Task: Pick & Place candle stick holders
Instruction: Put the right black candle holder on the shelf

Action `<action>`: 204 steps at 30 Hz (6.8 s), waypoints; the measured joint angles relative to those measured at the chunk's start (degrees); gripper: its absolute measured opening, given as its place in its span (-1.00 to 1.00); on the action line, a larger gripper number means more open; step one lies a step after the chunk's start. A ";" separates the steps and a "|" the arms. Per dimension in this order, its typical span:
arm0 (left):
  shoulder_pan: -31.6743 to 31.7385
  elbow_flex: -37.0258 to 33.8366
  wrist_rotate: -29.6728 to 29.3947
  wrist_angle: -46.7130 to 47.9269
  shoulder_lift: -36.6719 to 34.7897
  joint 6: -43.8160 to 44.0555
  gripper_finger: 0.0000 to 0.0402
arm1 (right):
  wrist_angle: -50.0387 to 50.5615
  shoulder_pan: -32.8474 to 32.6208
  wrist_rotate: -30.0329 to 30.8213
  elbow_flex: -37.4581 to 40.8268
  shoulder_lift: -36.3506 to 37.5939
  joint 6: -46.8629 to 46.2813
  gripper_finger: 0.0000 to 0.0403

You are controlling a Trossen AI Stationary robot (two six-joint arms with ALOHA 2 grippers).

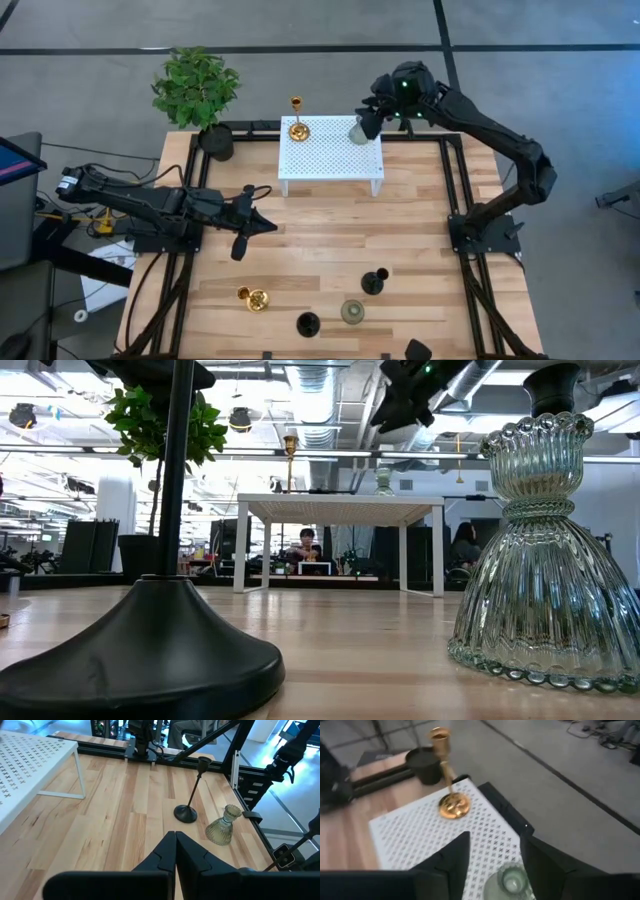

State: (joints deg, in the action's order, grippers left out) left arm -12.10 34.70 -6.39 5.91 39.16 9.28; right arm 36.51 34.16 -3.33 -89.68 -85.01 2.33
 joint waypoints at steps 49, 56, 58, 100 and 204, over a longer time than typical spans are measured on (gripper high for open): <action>0.02 0.00 0.00 -0.02 0.02 0.00 -0.97 | 31.19 -44.13 10.71 15.43 23.54 -34.30 -1.00; 0.00 0.02 0.00 -0.02 0.02 0.00 -0.97 | 29.00 -54.80 10.70 21.37 22.42 -38.56 -1.00; 0.01 0.00 0.02 0.00 0.02 0.00 -0.97 | 26.64 -57.38 10.68 23.79 21.90 -40.80 -1.00; 0.01 0.00 0.04 -0.02 0.02 0.00 -0.96 | -14.58 -71.49 14.69 46.01 2.97 -48.44 -0.54; 0.02 0.00 0.02 0.00 0.00 0.00 -0.98 | 2.24 -6.92 0.12 -18.46 -19.50 2.78 -1.00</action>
State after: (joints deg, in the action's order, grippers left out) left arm -12.08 34.70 -6.37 5.91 39.16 9.28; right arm 38.75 27.25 -3.21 -108.14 -104.51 5.10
